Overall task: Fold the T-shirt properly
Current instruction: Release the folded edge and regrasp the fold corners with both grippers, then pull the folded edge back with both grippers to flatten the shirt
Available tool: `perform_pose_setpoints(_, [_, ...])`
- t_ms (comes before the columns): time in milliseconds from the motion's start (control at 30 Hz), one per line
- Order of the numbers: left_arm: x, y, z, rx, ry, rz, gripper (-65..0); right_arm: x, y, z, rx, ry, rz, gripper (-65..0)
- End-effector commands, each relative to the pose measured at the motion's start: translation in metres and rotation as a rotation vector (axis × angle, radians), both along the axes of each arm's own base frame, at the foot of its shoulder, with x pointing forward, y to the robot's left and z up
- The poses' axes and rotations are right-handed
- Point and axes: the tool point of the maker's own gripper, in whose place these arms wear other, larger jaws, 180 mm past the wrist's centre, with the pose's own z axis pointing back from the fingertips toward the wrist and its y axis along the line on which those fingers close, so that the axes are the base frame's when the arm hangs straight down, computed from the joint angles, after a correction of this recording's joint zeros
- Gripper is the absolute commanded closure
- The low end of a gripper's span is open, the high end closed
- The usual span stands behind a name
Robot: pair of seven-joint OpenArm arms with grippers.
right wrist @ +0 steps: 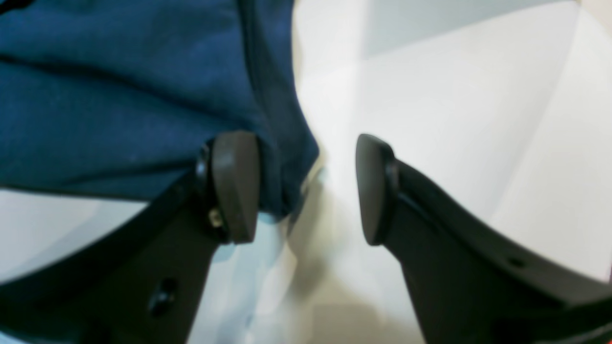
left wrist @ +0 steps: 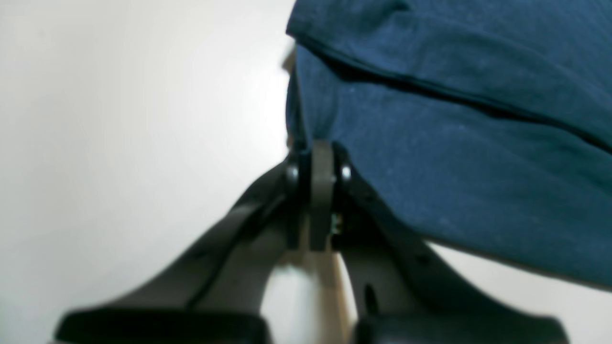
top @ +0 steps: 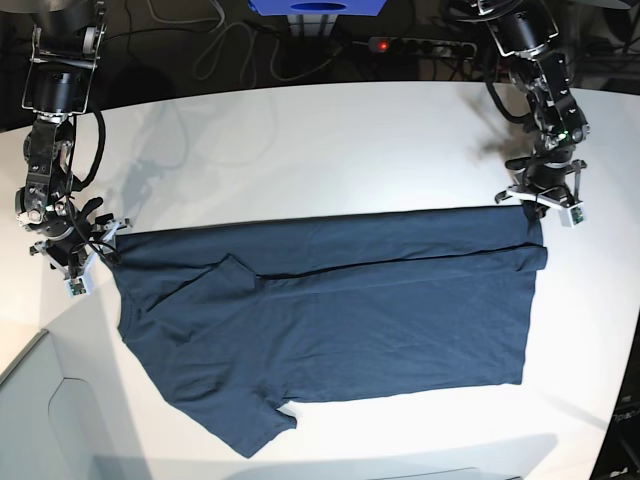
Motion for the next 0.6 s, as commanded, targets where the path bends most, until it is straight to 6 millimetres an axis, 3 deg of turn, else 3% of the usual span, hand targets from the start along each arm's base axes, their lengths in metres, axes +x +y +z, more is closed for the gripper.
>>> perform_pose_setpoints(0, [0.008, 0.008, 0.014, 0.026, -0.037, -0.002, 0.0, 0.008, -0.005, 0.012, -0.011, -0.034, 0.014, -30.6])
perform_pose_setpoints(333, [0.005, 0.008, 0.012, 0.028, -0.030, -0.001, 0.0, -0.025, -0.009, -0.025, 0.008, 0.070, -0.007, -29.6])
perform_pose_setpoints(400, [0.005, 0.008, 0.012, 0.029, -0.030, -0.001, 0.0, -0.031, -0.008, -0.030, 0.010, 0.084, -0.007, -24.2])
perform_pose_setpoints(533, [0.005, 0.008, 0.012, 0.027, -0.030, -0.001, 0.0, -0.038, -0.002, -0.037, 0.022, 0.099, -0.006, -0.9])
perform_pose_setpoints(567, [0.005, 0.008, 0.012, 0.029, -0.029, -0.001, 0.0, -0.040, -0.002, -0.038, 0.022, 0.104, -0.006, 0.0])
